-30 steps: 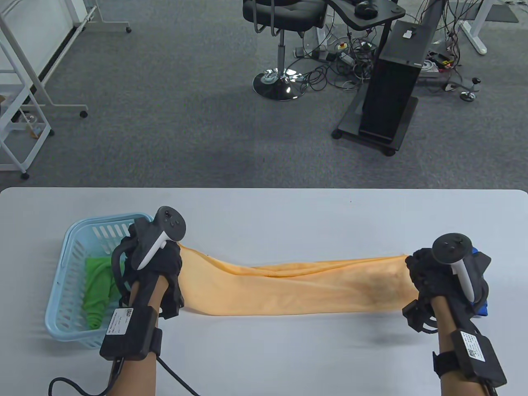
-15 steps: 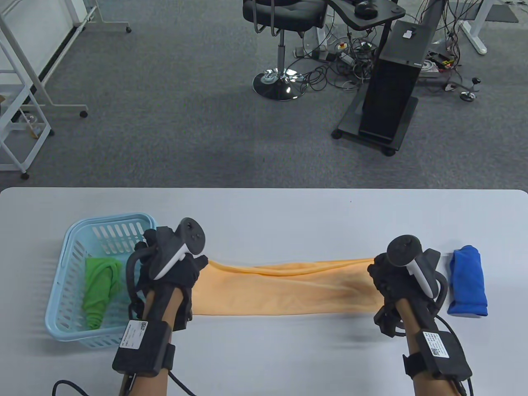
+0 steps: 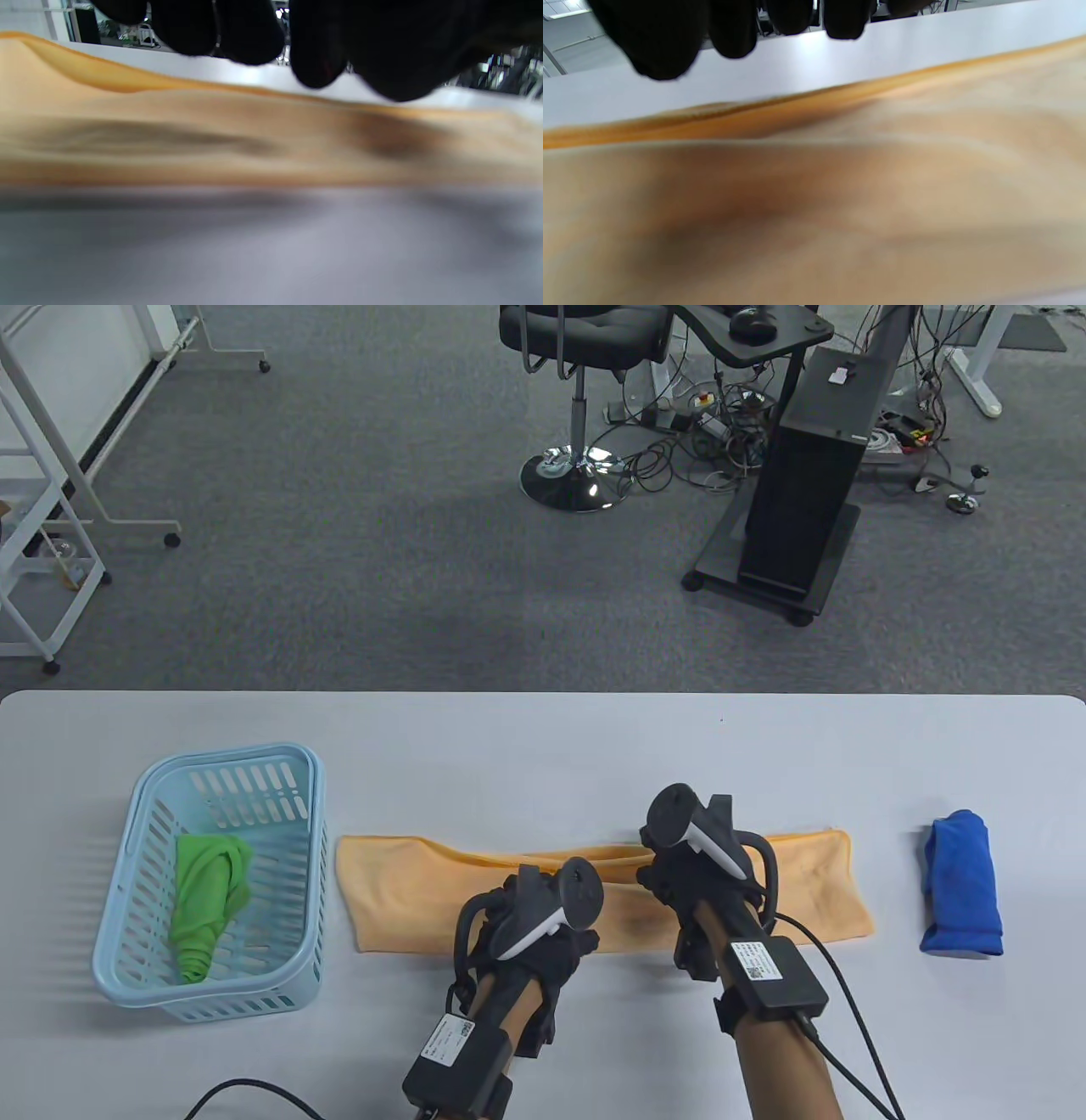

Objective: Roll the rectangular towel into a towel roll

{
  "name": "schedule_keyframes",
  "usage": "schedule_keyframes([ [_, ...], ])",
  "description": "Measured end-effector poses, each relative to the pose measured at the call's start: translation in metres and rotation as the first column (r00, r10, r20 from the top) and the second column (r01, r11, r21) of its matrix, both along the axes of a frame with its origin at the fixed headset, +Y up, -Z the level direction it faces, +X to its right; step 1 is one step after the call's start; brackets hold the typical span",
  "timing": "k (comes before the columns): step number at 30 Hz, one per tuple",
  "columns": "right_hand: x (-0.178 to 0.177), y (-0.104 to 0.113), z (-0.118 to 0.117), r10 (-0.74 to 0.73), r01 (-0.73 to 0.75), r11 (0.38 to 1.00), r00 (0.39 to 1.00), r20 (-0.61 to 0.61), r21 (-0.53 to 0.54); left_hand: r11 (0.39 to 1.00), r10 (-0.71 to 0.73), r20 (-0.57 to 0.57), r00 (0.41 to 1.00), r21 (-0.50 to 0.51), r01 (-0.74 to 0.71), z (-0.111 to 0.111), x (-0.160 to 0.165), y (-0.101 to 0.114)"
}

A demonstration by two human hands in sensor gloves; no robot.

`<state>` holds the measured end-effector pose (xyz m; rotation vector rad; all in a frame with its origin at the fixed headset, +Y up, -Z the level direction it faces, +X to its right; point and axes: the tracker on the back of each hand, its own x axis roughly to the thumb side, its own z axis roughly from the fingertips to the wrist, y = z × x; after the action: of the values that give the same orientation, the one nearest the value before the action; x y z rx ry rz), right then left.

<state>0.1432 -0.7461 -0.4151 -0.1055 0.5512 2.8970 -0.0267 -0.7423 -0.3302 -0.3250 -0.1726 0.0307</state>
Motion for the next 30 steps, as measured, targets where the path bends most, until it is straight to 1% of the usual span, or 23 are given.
schedule_keyframes([
  [1, -0.005, -0.005, -0.003, -0.021, 0.021, 1.000, 1.000, 0.009, -0.011, 0.999, -0.033, 0.007, 0.999, -0.004, 0.033, 0.001, 0.001, -0.005],
  [4, -0.019, -0.015, -0.010, -0.034, 0.034, 0.999, 0.999, 0.004, -0.020, 1.000, -0.013, -0.012, 1.000, -0.005, 0.012, -0.001, 0.002, -0.014],
  [6, -0.027, -0.021, -0.015, 0.002, -0.002, 0.999, 1.000, -0.012, -0.041, 0.999, -0.031, -0.006, 1.000, -0.030, 0.030, -0.003, 0.003, -0.018],
  [9, -0.039, -0.033, -0.019, 0.076, -0.077, 0.996, 0.997, -0.032, -0.044, 0.993, -0.104, 0.016, 0.994, -0.046, 0.105, -0.005, 0.009, -0.027],
  [10, -0.042, -0.034, -0.019, 0.116, -0.117, 0.993, 0.993, -0.026, -0.034, 0.987, -0.145, 0.037, 0.989, -0.068, 0.147, -0.005, 0.011, -0.033],
  [11, -0.043, -0.033, -0.020, 0.086, -0.086, 0.996, 0.996, -0.008, -0.005, 0.982, -0.169, 0.041, 0.985, -0.074, 0.172, -0.006, 0.012, -0.036],
  [12, -0.044, -0.032, -0.019, 0.044, -0.044, 0.999, 0.999, 0.029, 0.022, 0.989, -0.137, 0.033, 0.990, -0.055, 0.139, -0.006, 0.012, -0.035],
  [13, -0.044, -0.031, -0.019, 0.045, -0.045, 0.999, 0.999, 0.030, 0.003, 0.995, -0.101, 0.014, 0.995, -0.015, 0.101, -0.006, 0.013, -0.035],
  [14, -0.042, -0.028, -0.019, 0.063, -0.063, 0.997, 0.998, 0.005, -0.034, 0.995, -0.099, 0.010, 0.995, 0.001, 0.099, -0.006, 0.013, -0.033],
  [15, -0.037, -0.022, -0.018, 0.065, -0.066, 0.996, 0.998, -0.009, -0.063, 0.995, -0.101, 0.014, 0.995, -0.024, 0.102, -0.007, 0.011, -0.031],
  [16, -0.031, -0.013, -0.017, 0.034, -0.033, 0.998, 0.999, 0.018, -0.055, 0.993, -0.106, 0.002, 0.994, -0.045, 0.106, -0.006, 0.009, -0.026],
  [18, -0.013, 0.006, -0.012, -0.105, 0.108, 0.994, 0.990, 0.096, -0.020, 0.998, -0.065, -0.031, 0.997, -0.001, 0.065, -0.004, 0.001, -0.010],
  [20, 0.003, 0.025, -0.004, -0.193, 0.196, 0.981, 0.960, 0.202, 0.002, 0.999, 0.004, -0.072, 0.997, 0.043, 0.000, -0.004, -0.010, 0.013],
  [21, 0.011, 0.035, 0.002, -0.224, 0.225, 0.974, 0.948, 0.228, 0.020, 0.997, 0.054, -0.094, 0.994, 0.067, -0.048, -0.003, -0.017, 0.026],
  [22, 0.022, 0.049, 0.009, -0.285, 0.277, 0.959, 0.928, 0.240, 0.066, 0.991, 0.110, -0.117, 0.987, 0.095, -0.100, -0.003, -0.025, 0.041],
  [24, 0.031, 0.065, 0.018, -0.387, 0.379, 0.922, 0.891, 0.237, 0.083, 0.971, 0.222, -0.136, 0.966, 0.120, -0.206, -0.003, -0.036, 0.062],
  [25, 0.036, 0.077, 0.025, -0.463, 0.451, 0.886, 0.858, 0.224, 0.105, 0.954, 0.287, -0.153, 0.946, 0.134, -0.268, -0.004, -0.043, 0.075],
  [26, 0.039, 0.084, 0.030, -0.513, 0.499, 0.858, 0.833, 0.208, 0.121, 0.946, 0.314, -0.164, 0.935, 0.139, -0.293, -0.004, -0.047, 0.082],
  [27, 0.041, 0.095, 0.036, -0.573, 0.555, 0.820, 0.800, 0.178, 0.139, 0.932, 0.352, -0.172, 0.920, 0.157, -0.327, -0.004, -0.052, 0.092],
  [29, 0.041, 0.118, 0.050, -0.641, 0.627, 0.765, 0.764, 0.071, 0.150, 0.908, 0.405, -0.164, 0.900, 0.190, -0.374, -0.004, -0.061, 0.110],
  [30, 0.040, 0.126, 0.054, -0.643, 0.635, 0.762, 0.765, 0.035, 0.125, 0.896, 0.426, -0.154, 0.891, 0.209, -0.392, -0.004, -0.064, 0.117],
])
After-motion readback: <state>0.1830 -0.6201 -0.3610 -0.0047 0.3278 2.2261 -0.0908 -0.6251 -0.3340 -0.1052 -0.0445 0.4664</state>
